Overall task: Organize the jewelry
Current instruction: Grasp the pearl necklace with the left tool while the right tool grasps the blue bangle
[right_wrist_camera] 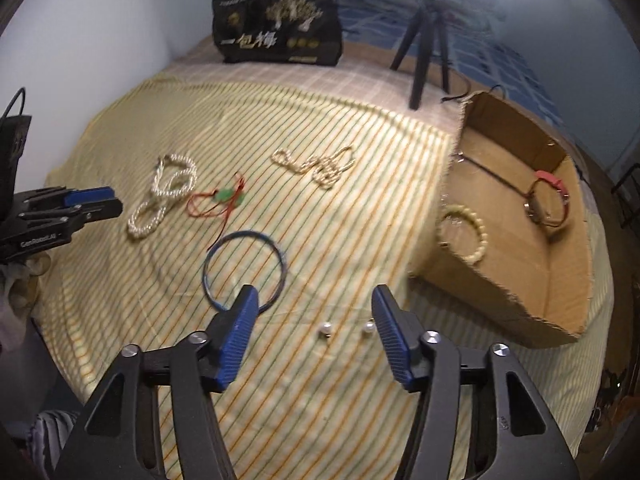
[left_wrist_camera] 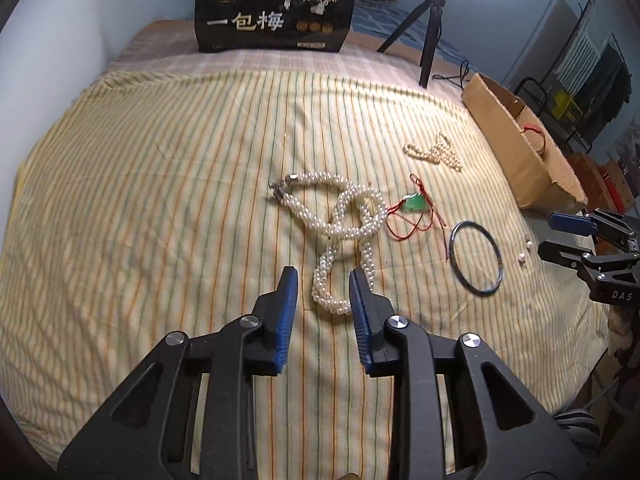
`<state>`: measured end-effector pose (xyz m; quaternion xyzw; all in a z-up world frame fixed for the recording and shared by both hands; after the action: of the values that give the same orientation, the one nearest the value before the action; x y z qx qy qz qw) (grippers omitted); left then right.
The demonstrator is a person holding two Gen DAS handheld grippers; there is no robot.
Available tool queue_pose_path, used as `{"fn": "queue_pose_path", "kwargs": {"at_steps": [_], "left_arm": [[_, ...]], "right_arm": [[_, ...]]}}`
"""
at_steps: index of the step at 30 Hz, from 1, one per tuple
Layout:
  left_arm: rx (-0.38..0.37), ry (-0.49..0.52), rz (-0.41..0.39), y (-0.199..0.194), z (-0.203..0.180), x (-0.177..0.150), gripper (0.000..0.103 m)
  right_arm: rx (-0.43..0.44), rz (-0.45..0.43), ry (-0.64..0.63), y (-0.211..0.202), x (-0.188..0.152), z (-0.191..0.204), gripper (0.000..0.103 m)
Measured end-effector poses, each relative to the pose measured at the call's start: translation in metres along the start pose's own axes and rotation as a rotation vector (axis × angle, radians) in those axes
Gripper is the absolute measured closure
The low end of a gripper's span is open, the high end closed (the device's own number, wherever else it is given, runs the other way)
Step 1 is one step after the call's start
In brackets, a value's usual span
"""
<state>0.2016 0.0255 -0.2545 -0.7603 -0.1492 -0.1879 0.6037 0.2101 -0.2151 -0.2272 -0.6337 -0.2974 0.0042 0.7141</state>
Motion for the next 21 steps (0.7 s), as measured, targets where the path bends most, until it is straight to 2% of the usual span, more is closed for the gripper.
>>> {"fn": "queue_pose_path", "kwargs": {"at_steps": [3, 7, 10, 16, 21], "left_arm": [[0.007, 0.017, 0.017, 0.009, -0.002, -0.003, 0.077], [0.026, 0.027, 0.033, 0.021, -0.002, -0.003, 0.079], [0.031, 0.030, 0.043, 0.029, -0.003, -0.003, 0.080], [0.056, 0.058, 0.031, 0.037, -0.007, -0.001, 0.080], [0.062, 0.068, 0.002, 0.039, -0.008, -0.001, 0.085]], "right_arm": [[0.017, 0.020, -0.005, 0.010, 0.001, 0.005, 0.058], [0.031, 0.039, -0.013, 0.023, 0.006, 0.012, 0.060], [0.040, 0.056, -0.015, 0.031, 0.010, 0.014, 0.066], [0.026, 0.091, -0.024, 0.050, 0.017, 0.016, 0.069], [0.014, 0.111, -0.025, 0.066, 0.021, 0.018, 0.072]]}}
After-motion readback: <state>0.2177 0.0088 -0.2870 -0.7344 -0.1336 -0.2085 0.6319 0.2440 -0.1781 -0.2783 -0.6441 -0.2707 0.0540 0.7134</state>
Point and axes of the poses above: each gripper's, at about its wrist camera, not at the fingertips, and y roughly the way its jaws point, z to its left, x to its top, the point moved 3 cm from there along y, roughly the way its jaws point, and after that the axes turned 2 degrees about z, right-handed, at the moved point
